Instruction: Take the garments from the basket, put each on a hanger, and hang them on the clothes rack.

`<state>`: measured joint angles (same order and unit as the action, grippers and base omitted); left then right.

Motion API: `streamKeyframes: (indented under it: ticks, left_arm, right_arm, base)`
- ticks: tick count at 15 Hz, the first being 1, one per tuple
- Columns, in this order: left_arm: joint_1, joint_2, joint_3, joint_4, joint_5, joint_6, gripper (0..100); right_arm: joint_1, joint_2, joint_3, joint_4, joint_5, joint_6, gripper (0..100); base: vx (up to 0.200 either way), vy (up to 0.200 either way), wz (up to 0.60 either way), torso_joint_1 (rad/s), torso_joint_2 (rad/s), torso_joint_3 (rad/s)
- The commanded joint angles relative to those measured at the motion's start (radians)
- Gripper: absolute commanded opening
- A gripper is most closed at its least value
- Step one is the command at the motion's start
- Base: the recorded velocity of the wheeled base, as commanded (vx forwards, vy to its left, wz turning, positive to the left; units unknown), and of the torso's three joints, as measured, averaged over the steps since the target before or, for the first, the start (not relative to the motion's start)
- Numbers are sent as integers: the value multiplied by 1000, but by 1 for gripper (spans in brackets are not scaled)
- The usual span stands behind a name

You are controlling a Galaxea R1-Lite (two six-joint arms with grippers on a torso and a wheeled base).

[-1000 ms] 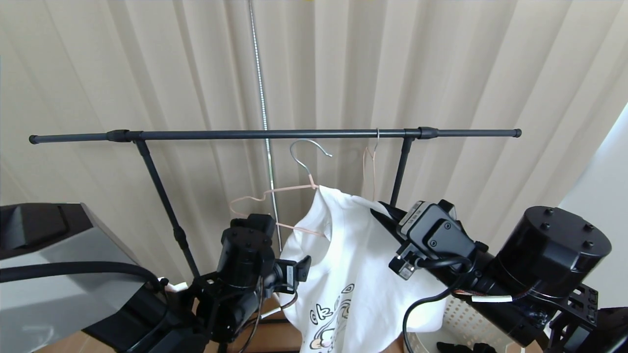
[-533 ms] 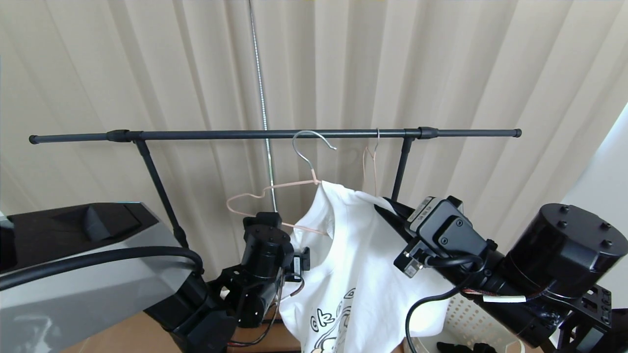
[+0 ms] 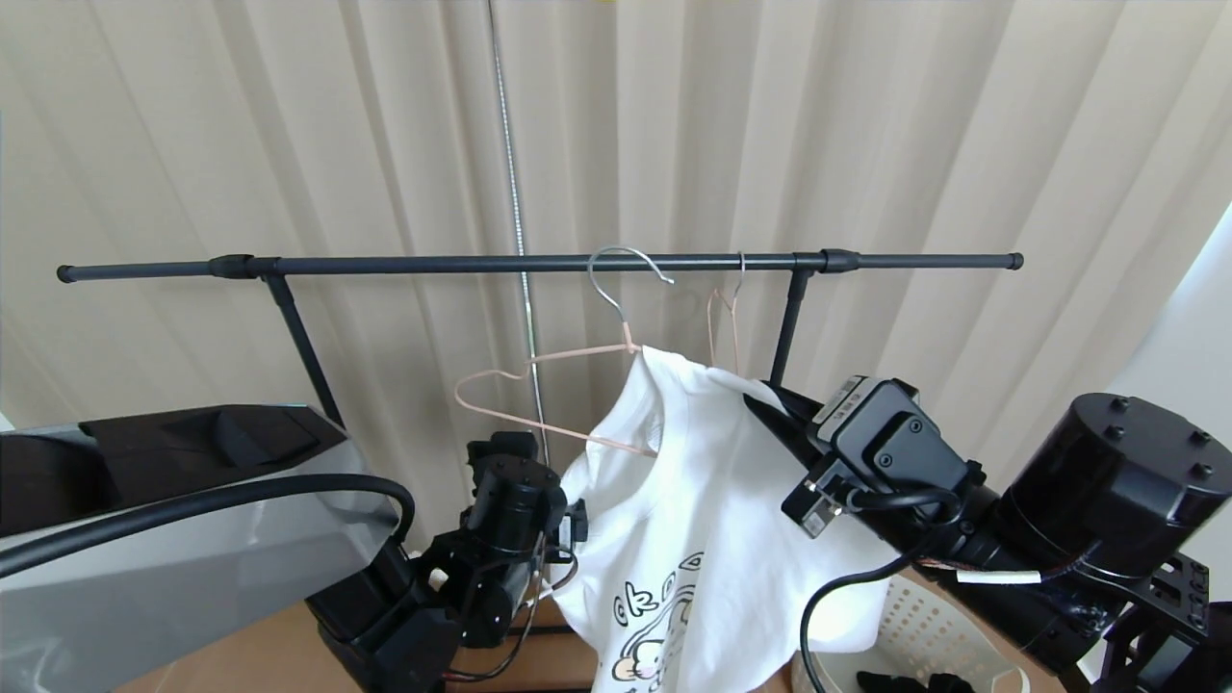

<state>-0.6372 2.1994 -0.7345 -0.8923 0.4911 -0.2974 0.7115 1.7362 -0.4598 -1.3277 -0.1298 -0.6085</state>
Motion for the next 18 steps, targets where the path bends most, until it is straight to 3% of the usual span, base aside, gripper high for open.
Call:
streamKeyframes:
  ticks: [1, 5, 6, 9, 13, 18]
  left_arm:
    - [10, -59, 50, 0, 4, 3, 100]
    - [11, -101, 95, -16, 4, 4, 100]
    - [11, -109, 95, -19, 4, 4, 0]
    - [18, -156, 95, -17, 4, 23, 0]
    - [68, -222, 84, -19, 1, 61, 0]
    - [111, -224, 66, -20, 0, 66, 0]
  right_arm:
    - [-32, 9, -7, 1, 2, 1, 0]
    - [-53, 14, -11, 1, 4, 1, 0]
    - [-61, 14, -11, 1, 4, 1, 0]
    - [-66, 16, -10, 1, 6, 1, 0]
    - [-93, 31, -8, 7, 84, 33, 0]
    - [-93, 29, -8, 10, 101, 73, 0]
  base:
    - [0, 0, 0, 0, 0, 0]
    - [0, 0, 0, 0, 0, 0]
    - [0, 0, 0, 0, 0, 0]
    - [0, 0, 0, 0, 0, 0]
    - [0, 0, 0, 0, 0, 0]
    - [0, 0, 0, 0, 0, 0]
